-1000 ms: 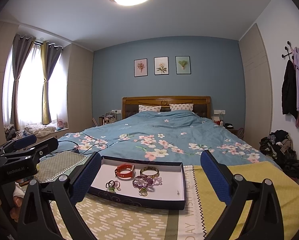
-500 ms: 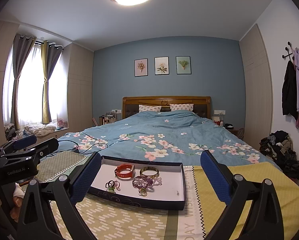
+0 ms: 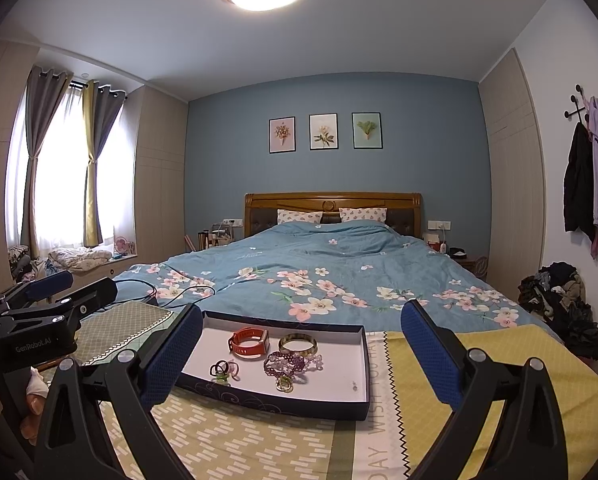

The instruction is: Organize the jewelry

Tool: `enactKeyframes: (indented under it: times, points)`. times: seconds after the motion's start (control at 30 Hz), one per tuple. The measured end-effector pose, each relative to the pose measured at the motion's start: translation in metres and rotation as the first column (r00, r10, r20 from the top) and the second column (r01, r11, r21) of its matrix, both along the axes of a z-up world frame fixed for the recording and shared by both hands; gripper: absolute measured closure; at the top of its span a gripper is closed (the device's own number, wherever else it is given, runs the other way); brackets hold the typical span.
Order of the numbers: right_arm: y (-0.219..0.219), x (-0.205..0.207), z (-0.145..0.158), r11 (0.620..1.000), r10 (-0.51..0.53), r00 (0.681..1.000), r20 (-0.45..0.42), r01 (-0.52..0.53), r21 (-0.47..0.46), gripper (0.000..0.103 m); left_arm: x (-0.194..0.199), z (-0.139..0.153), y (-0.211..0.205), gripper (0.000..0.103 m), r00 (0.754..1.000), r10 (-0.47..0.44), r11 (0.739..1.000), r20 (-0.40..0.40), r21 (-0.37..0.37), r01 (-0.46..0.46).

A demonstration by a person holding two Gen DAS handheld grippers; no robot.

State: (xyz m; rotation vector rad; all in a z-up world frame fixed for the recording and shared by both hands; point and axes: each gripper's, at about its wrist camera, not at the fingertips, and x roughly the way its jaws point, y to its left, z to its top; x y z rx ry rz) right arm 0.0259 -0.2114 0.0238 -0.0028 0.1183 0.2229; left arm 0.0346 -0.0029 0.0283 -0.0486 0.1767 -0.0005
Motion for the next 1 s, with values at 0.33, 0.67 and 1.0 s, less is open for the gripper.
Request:
enactKeyframes:
  times: [0.33,0.67,1.0]
  points:
    - [0.0004,-0.0004,0.0001,1.000,-0.002,1.000,0.001,0.002,0.000,0.007,0.0001,-0.0023,-0.0003,0.006,1.000,0.003,1.000,-0.002,0.005,-0.003]
    - [-0.0002,-0.0009,0.0004,1.000,-0.002,1.000,-0.001,0.002,-0.001,0.007,0.0026,-0.0037,-0.0007,0.006,1.000,0.001,1.000,-0.007,0.005,-0.001]
    - [-0.0001,-0.0005,0.0005,1.000,-0.002,1.000,-0.001,0.002,0.000,0.007,0.0030,-0.0047,-0.0015,0.006,1.000,-0.005,1.000,-0.012,0.005,0.005]
